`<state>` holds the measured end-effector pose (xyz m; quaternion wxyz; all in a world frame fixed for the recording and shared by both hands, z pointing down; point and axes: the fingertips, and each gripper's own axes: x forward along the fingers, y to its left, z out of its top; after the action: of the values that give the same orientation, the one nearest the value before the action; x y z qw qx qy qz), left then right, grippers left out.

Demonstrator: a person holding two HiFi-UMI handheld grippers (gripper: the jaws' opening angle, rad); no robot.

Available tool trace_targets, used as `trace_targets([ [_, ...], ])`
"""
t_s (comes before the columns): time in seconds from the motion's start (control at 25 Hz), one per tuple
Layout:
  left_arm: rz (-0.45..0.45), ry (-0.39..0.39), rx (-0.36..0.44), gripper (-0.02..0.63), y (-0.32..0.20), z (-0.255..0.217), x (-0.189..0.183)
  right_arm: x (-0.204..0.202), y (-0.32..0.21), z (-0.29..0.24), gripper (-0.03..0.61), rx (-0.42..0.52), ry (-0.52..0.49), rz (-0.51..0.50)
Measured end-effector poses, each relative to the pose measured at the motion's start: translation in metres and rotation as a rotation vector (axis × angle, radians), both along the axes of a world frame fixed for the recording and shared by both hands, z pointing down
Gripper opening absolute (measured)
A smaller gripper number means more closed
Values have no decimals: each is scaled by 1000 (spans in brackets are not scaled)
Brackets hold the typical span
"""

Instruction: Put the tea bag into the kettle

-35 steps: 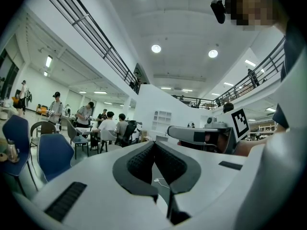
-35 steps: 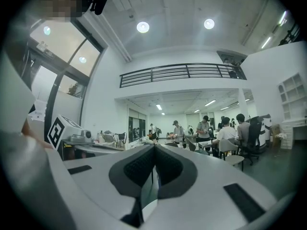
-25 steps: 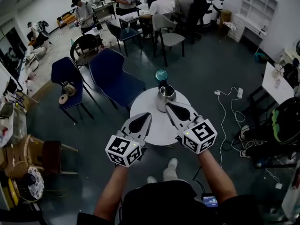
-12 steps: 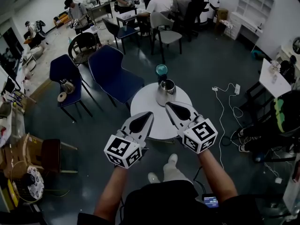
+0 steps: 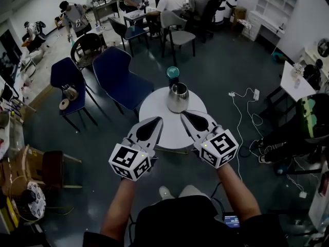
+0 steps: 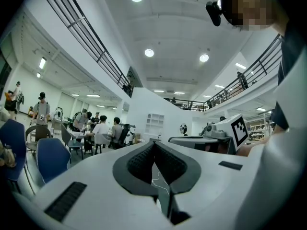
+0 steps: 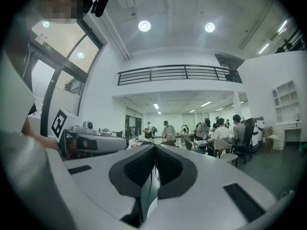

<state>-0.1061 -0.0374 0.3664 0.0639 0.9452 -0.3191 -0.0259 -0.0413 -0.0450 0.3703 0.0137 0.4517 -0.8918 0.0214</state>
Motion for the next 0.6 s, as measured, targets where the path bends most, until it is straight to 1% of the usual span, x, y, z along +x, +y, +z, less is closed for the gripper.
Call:
trace_targets([
  [0.24, 10, -7, -1, 15, 11, -1, 27, 21, 11, -5, 18, 6, -6, -2],
  [0.6, -9, -14, -9, 15, 32, 1, 61, 51, 31, -11, 18, 18, -23, -22],
])
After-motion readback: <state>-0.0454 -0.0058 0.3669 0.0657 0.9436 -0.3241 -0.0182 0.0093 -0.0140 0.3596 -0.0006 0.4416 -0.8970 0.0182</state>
